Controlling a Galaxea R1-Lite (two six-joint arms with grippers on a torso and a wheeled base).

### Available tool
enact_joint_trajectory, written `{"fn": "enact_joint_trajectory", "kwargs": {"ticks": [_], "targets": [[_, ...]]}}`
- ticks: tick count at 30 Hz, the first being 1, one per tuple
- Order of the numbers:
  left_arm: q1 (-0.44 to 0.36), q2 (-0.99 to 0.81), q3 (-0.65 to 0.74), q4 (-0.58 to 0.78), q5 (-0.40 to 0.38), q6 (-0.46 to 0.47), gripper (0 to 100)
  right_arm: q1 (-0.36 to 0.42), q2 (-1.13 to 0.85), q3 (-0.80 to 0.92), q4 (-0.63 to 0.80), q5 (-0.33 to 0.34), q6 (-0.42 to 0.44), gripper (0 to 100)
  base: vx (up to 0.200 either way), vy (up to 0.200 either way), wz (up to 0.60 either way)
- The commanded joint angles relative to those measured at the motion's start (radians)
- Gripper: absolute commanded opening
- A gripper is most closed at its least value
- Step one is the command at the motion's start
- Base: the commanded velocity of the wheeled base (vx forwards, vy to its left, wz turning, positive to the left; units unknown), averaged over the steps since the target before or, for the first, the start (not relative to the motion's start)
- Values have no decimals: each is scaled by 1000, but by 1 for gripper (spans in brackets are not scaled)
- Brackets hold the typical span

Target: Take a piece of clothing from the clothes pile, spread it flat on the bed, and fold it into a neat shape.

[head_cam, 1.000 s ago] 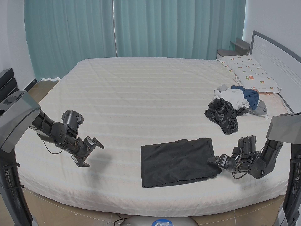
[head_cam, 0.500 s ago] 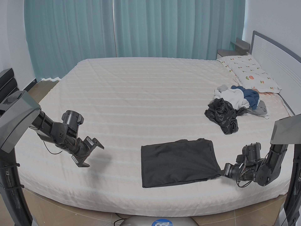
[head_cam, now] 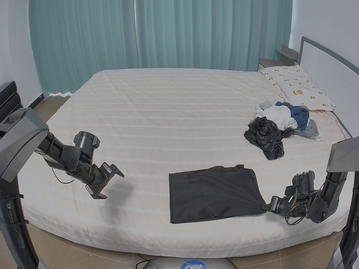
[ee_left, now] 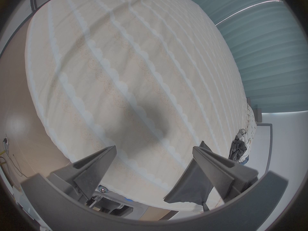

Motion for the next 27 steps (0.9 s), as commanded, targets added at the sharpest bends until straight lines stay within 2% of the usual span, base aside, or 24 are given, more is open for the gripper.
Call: {"fn": "enact_joint_trajectory", "kwargs": {"ticks": [1,4,7,9,10,17,22,27], "targets": [[0,1,0,0,-2,0,100,0,-11,-1,-1,1,4,100,0,0,0],[0,1,-1,0,-5,0,100,-14,-36,7,-26,1,25,100,0,0,0],[0,1,0,0,-5,0,100,-29,-42,4,-69,1,119,100,0,0,0],[0,1,0,0,-5,0,100,-29,-42,4,-69,1,119,100,0,0,0],[-3,1,0,0,-3,0,100,-45,-34,10,-124,1,191,100,0,0,0],[-3,1,-1,0,-2,0,100,-52,-23,30,-138,4,200,100,0,0,0],[-3,3,-3,0,-3,0,100,-60,-13,42,-147,4,206,100,-200,0,0],[-3,1,-6,0,-3,-3,100,-60,-3,47,-184,4,231,100,0,0,0]]}}
